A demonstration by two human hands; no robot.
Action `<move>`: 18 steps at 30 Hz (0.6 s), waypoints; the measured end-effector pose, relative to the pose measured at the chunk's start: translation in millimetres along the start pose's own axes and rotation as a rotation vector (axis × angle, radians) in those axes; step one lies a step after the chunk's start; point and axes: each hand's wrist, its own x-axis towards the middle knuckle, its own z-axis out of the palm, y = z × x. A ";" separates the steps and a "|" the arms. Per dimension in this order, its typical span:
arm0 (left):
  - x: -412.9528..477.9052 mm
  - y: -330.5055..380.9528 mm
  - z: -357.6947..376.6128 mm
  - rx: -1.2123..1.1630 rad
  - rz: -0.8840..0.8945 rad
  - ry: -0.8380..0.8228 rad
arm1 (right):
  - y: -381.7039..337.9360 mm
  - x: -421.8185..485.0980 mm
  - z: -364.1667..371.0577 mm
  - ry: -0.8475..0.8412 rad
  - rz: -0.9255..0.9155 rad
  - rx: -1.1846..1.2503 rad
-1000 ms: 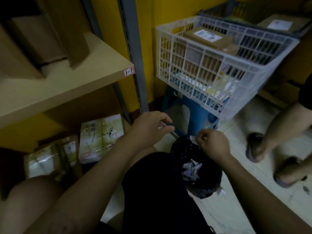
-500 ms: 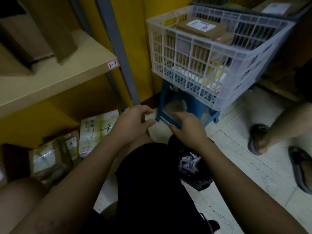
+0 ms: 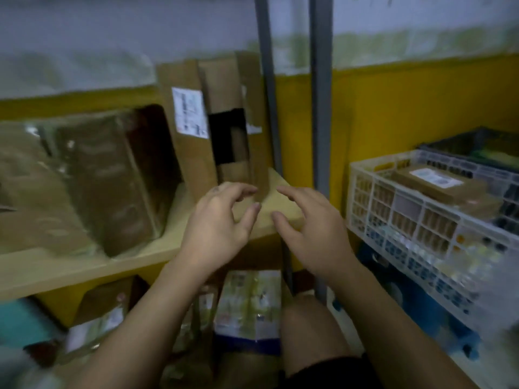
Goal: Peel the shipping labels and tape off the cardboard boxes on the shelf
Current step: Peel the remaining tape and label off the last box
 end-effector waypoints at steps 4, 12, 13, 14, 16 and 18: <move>24.6 -21.9 -26.4 0.037 -0.024 0.160 | -16.5 41.6 22.7 0.004 -0.030 0.036; 90.3 -44.0 -43.1 0.050 -0.019 0.387 | -10.8 119.9 52.2 0.280 0.095 0.284; 101.8 -42.9 -45.0 0.064 -0.020 0.397 | -7.5 129.2 53.6 0.303 0.131 0.305; 114.1 -41.8 -46.4 0.089 -0.018 0.406 | -3.3 137.6 55.2 0.311 0.152 0.315; 139.9 -40.2 -47.8 0.157 -0.031 0.405 | 6.5 151.8 59.7 0.286 0.187 0.348; 162.9 -43.0 -46.2 0.180 -0.083 0.385 | 16.7 161.4 67.0 0.223 0.249 0.444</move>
